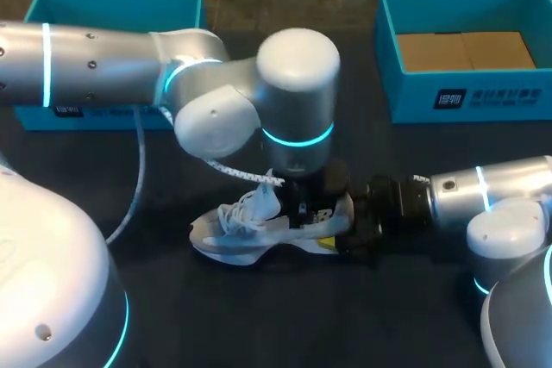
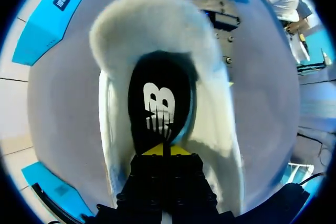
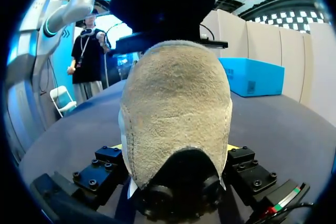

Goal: Take the shoe out of the shoebox, open the shoe tongue, remove and reinsert the insole, then place the shoe into the shoebox

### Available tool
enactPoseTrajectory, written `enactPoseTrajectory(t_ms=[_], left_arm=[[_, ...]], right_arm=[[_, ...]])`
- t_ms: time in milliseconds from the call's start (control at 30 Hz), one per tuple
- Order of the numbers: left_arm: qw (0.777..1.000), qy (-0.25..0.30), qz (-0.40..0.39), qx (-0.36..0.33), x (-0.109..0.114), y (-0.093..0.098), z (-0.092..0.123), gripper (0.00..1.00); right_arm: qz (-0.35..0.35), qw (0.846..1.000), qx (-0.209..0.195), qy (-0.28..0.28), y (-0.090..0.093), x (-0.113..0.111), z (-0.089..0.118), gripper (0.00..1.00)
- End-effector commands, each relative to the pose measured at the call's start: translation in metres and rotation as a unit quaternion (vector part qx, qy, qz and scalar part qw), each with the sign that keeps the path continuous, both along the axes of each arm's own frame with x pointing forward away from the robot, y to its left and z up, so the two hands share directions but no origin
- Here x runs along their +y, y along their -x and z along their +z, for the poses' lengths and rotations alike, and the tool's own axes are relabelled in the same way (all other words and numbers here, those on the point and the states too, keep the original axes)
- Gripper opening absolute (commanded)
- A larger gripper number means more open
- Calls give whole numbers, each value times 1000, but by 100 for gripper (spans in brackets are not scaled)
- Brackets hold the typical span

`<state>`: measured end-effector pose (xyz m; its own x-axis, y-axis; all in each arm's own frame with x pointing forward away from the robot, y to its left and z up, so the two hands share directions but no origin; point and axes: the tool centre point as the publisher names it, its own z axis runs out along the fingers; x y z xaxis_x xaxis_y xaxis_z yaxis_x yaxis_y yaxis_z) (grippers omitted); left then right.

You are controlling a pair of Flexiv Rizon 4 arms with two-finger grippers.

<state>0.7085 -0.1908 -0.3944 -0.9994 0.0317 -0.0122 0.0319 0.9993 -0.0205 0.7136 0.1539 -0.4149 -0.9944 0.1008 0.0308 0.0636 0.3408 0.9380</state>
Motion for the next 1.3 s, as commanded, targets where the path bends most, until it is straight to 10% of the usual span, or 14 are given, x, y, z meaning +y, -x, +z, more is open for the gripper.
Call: enactPoseTrajectory(t_ms=[33, 1300], left_arm=[[999, 32, -2, 10, 14, 4, 14, 0], [979, 174, 54, 86, 33, -5, 75, 0]], right_arm=[[0, 1000, 1, 2, 2, 2, 1, 0], [0, 1000, 1, 2, 2, 2, 1, 0]])
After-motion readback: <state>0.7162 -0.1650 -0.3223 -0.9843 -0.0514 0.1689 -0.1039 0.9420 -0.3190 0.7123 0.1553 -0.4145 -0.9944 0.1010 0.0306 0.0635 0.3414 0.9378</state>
